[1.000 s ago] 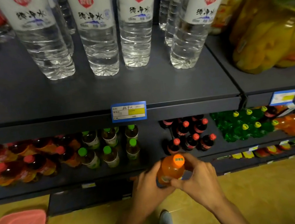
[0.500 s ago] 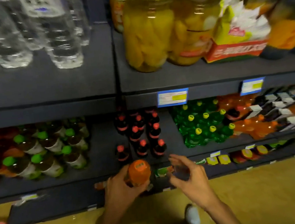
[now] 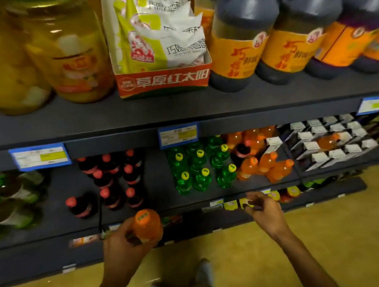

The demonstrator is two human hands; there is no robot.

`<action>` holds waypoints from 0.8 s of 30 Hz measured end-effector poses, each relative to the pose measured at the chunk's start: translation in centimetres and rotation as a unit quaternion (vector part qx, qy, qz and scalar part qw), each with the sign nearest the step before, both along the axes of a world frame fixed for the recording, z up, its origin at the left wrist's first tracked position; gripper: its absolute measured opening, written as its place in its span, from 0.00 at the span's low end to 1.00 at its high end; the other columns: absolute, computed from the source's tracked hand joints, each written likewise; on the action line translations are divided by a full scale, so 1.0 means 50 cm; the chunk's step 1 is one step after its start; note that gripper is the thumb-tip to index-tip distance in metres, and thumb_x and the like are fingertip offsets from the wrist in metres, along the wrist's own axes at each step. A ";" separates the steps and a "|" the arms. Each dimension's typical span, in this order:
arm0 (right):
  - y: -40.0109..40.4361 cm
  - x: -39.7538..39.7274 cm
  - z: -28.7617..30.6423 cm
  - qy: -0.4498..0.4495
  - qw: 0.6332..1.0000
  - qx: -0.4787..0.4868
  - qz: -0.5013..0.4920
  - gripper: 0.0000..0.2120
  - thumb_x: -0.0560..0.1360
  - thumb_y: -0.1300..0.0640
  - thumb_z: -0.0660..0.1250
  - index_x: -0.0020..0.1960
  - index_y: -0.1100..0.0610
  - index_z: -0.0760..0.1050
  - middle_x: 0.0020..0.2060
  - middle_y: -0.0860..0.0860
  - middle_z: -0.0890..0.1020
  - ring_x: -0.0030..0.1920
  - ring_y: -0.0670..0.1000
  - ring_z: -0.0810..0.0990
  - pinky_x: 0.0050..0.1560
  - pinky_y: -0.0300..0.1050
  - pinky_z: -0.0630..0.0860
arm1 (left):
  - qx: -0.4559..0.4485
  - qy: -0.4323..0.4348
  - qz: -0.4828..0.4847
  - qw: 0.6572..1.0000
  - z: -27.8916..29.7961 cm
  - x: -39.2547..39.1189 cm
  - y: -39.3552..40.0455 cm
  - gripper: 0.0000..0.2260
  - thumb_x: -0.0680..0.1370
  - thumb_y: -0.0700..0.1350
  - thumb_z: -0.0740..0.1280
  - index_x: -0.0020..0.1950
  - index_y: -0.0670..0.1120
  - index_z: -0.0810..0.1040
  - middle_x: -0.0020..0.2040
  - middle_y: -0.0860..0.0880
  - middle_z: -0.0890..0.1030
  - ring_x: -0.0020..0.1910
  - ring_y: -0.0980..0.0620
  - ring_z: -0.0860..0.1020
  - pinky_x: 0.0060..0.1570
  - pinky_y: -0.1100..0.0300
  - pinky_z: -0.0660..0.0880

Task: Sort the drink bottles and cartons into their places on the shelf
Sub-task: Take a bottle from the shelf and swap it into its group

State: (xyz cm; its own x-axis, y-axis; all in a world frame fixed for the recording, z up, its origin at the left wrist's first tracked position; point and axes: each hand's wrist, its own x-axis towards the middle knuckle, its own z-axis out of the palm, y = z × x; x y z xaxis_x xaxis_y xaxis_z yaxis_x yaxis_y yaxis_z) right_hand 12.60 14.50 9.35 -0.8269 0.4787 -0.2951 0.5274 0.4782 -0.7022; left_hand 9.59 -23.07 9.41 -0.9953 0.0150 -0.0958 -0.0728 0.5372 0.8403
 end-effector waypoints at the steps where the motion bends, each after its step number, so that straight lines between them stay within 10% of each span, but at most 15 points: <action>1: 0.010 -0.001 0.000 0.002 1.000 0.000 -0.004 0.15 0.69 0.64 0.76 0.55 0.59 0.80 0.45 0.52 0.84 0.49 0.52 0.83 0.53 0.50 0.79 | 0.004 -0.017 -0.003 1.000 -0.010 -0.003 0.011 0.24 0.56 0.57 0.83 0.48 0.62 0.80 0.39 0.60 0.85 0.39 0.62 0.83 0.40 0.53 0.82; 15: 0.290 0.007 -0.038 0.021 0.998 0.026 -0.054 0.12 0.71 0.66 0.71 0.54 0.60 0.81 0.46 0.58 0.86 0.49 0.57 0.83 0.52 0.50 0.79 | -0.028 -0.016 -0.022 0.999 -0.012 -0.035 0.283 0.31 0.55 0.51 0.85 0.50 0.70 0.74 0.42 0.79 0.77 0.44 0.78 0.76 0.37 0.78 0.70; 18: 0.406 -0.047 -0.040 0.039 0.998 0.024 -0.053 0.13 0.72 0.68 0.70 0.57 0.63 0.80 0.45 0.62 0.85 0.43 0.55 0.82 0.47 0.39 0.77 | -0.029 -0.015 0.024 0.999 -0.022 -0.029 0.369 0.26 0.54 0.61 0.79 0.49 0.69 0.76 0.40 0.67 0.83 0.42 0.65 0.82 0.40 0.62 0.78; 24: 0.595 -0.196 -0.048 0.041 0.999 -0.001 0.019 0.14 0.72 0.71 0.68 0.58 0.65 0.78 0.53 0.61 0.83 0.54 0.57 0.80 0.61 0.51 0.75 | -0.029 -0.015 0.047 0.998 -0.036 -0.044 0.518 0.25 0.54 0.65 0.77 0.50 0.69 0.78 0.40 0.57 0.85 0.42 0.56 0.84 0.42 0.53 0.82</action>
